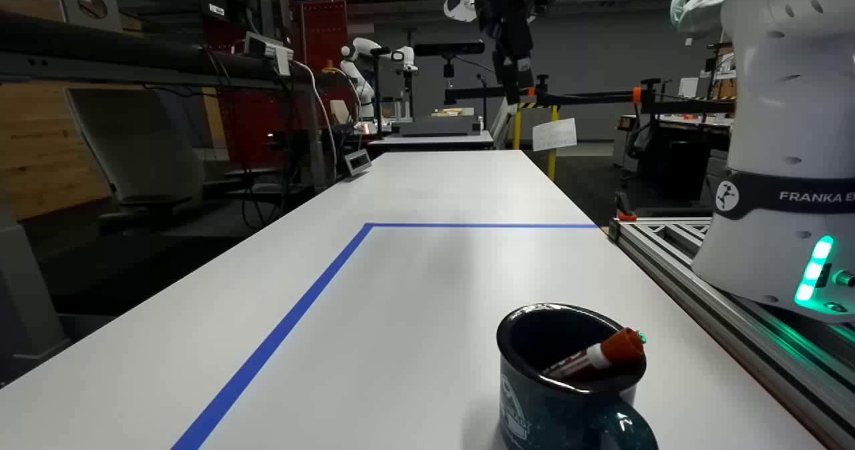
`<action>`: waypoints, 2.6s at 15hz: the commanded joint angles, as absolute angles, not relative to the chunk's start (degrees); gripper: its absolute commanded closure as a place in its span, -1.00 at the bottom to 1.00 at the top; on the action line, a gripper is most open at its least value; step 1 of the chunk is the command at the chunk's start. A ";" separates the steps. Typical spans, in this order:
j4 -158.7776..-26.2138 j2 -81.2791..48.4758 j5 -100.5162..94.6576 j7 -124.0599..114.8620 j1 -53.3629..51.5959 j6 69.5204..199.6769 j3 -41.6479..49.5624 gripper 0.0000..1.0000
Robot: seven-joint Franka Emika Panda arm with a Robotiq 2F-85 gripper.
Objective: Remove the marker from the cup and put it on the table
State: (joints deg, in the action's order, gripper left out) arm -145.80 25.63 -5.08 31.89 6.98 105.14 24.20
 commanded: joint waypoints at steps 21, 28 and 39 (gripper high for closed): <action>-146.05 10.95 27.69 14.91 2.40 108.95 10.70 -1.00; -146.83 9.89 28.02 13.43 2.77 108.75 8.31 -1.00; -139.81 4.29 25.41 12.01 0.79 102.65 5.22 -1.00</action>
